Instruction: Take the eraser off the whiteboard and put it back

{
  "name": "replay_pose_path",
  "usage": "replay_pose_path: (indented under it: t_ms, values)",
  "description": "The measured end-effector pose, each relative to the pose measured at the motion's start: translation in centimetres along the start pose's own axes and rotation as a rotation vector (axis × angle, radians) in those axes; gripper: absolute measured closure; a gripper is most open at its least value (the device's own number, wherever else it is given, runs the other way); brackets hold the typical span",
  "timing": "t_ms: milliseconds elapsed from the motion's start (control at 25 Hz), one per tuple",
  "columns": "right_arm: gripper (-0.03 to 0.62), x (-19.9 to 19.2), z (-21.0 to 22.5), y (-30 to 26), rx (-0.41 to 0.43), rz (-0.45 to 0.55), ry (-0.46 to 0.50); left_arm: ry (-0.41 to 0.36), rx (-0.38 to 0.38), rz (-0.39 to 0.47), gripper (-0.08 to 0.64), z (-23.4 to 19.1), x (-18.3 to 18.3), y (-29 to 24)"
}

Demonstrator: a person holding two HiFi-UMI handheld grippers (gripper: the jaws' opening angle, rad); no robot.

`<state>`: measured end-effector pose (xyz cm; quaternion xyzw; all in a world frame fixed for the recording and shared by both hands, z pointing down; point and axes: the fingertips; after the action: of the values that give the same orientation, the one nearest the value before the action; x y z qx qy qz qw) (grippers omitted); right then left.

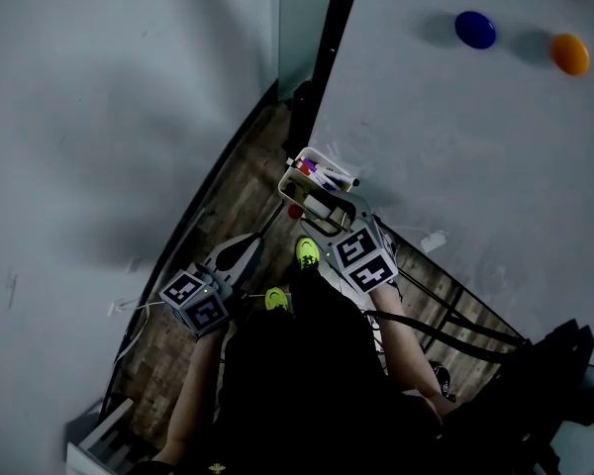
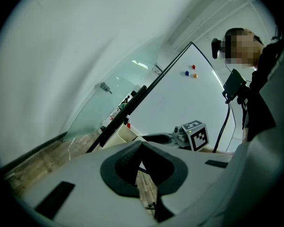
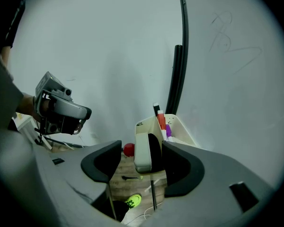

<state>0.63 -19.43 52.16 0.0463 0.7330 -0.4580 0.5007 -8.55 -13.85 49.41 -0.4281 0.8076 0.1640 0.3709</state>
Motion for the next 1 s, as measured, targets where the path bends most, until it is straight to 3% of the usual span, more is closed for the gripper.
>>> replay_pose_path:
  t_ms: [320, 600, 1000]
  values:
    - [0.354, 0.0, 0.14, -0.21, 0.009, -0.003, 0.021, -0.004, 0.004, 0.01, 0.551, -0.54, -0.28, -0.02]
    - [0.403, -0.1, 0.48, -0.11, -0.016, -0.028, 0.096, 0.015, 0.011, 0.009, 0.551, 0.11, 0.17, -0.22]
    - [0.423, 0.04, 0.53, -0.08, -0.003, -0.035, 0.076, 0.014, 0.007, 0.011, 0.551, 0.25, 0.56, -0.48]
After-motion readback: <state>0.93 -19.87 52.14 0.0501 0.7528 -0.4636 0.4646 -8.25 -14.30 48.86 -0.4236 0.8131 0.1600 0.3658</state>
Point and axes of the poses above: the fingertips, and each gripper's own axes: y backward along the fingers, z to its right, x out of its top, and after that the axes turned 5 degrees about -x, right-handed
